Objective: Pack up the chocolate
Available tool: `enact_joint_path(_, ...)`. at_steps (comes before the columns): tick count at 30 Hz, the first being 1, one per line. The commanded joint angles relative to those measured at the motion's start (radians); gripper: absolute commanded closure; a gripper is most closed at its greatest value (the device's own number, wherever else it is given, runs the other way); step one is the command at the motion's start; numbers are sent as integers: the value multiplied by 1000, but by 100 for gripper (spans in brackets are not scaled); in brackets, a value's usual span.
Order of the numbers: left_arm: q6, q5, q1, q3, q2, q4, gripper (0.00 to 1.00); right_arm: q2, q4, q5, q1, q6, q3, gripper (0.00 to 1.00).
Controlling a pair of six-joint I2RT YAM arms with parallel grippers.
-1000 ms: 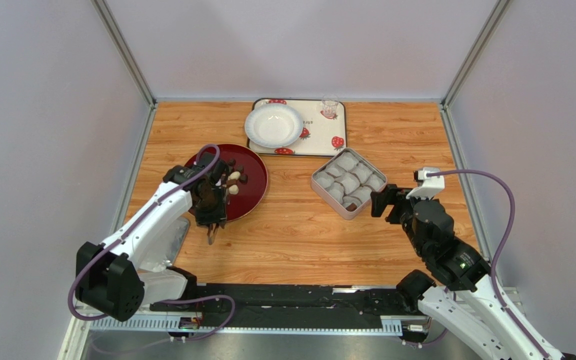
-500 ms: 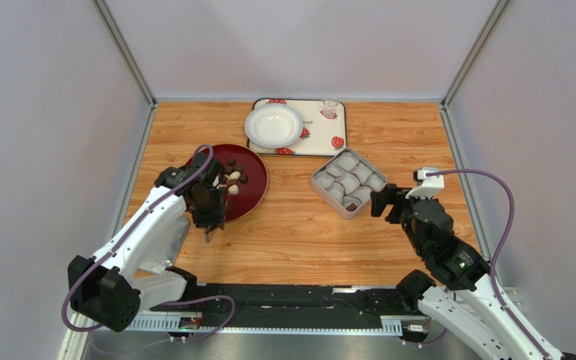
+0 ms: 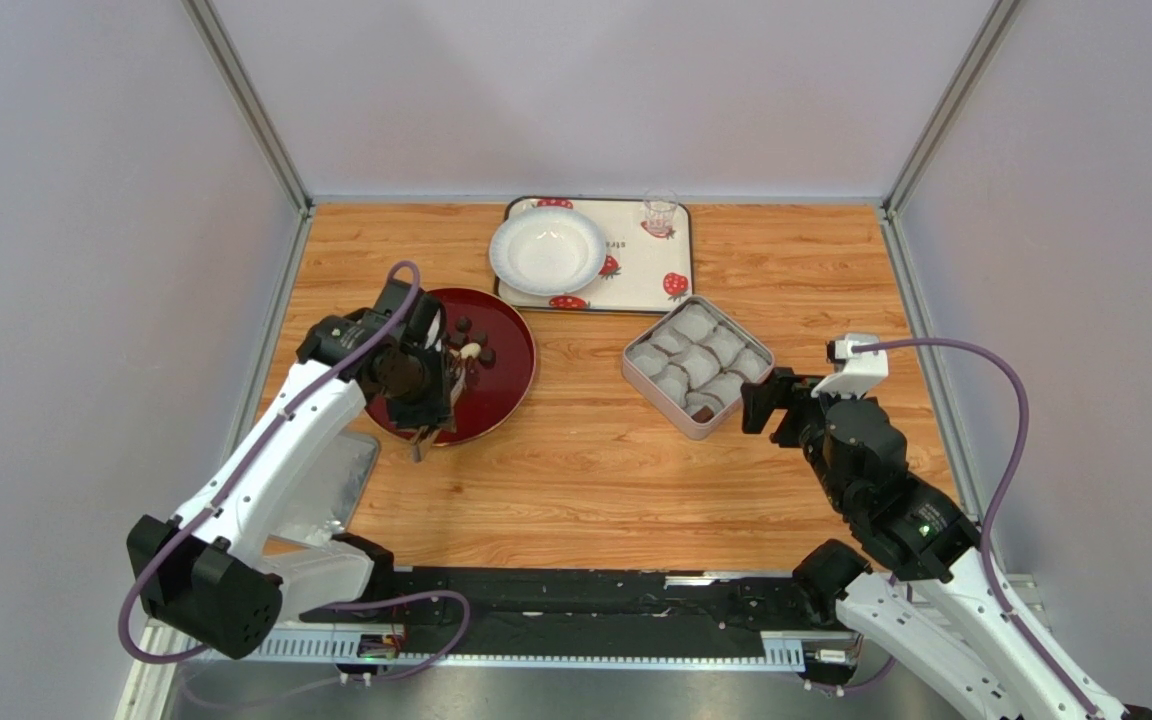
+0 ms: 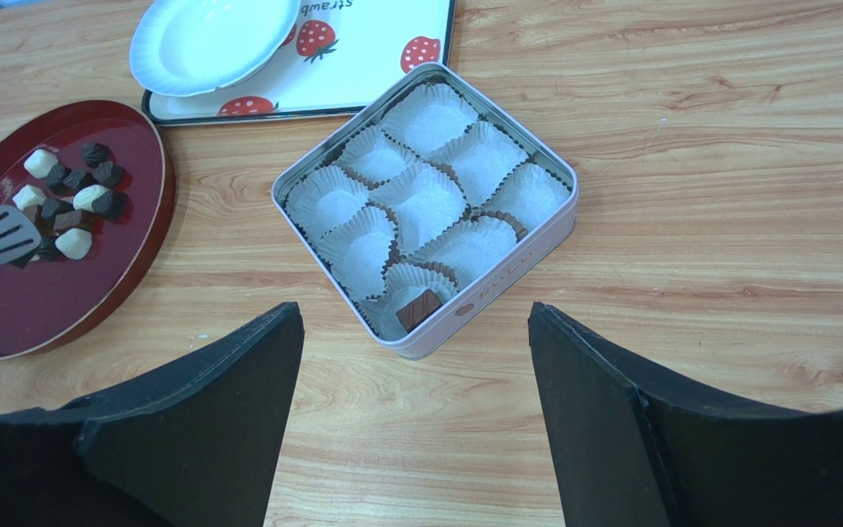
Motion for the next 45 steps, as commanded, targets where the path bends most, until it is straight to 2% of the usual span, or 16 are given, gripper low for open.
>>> enact_joint_path(1, 27, 33, -43, 115, 41, 38, 75, -6, 42, 7, 5, -17, 8, 21)
enact_joint_path(11, 36, 50, -259, 365, 253, 92, 75, -21, 25, 19, 5, -17, 21, 22)
enact_joint_path(17, 67, 85, -386, 557, 435, 127, 75, -35, 12, 34, 5, -16, 21, 22)
enact_joint_path(21, 87, 125, -451, 688, 567, 150, 75, -38, 11, 40, 4, -14, 19, 22)
enact_joint_path(27, 110, 180, -518, 808, 701, 190, 75, -38, 9, 46, 4, -13, 14, 22)
enact_joint_path(45, 124, 217, -568, 841, 847, 245, 73, -40, 8, 54, 5, -10, 10, 22)
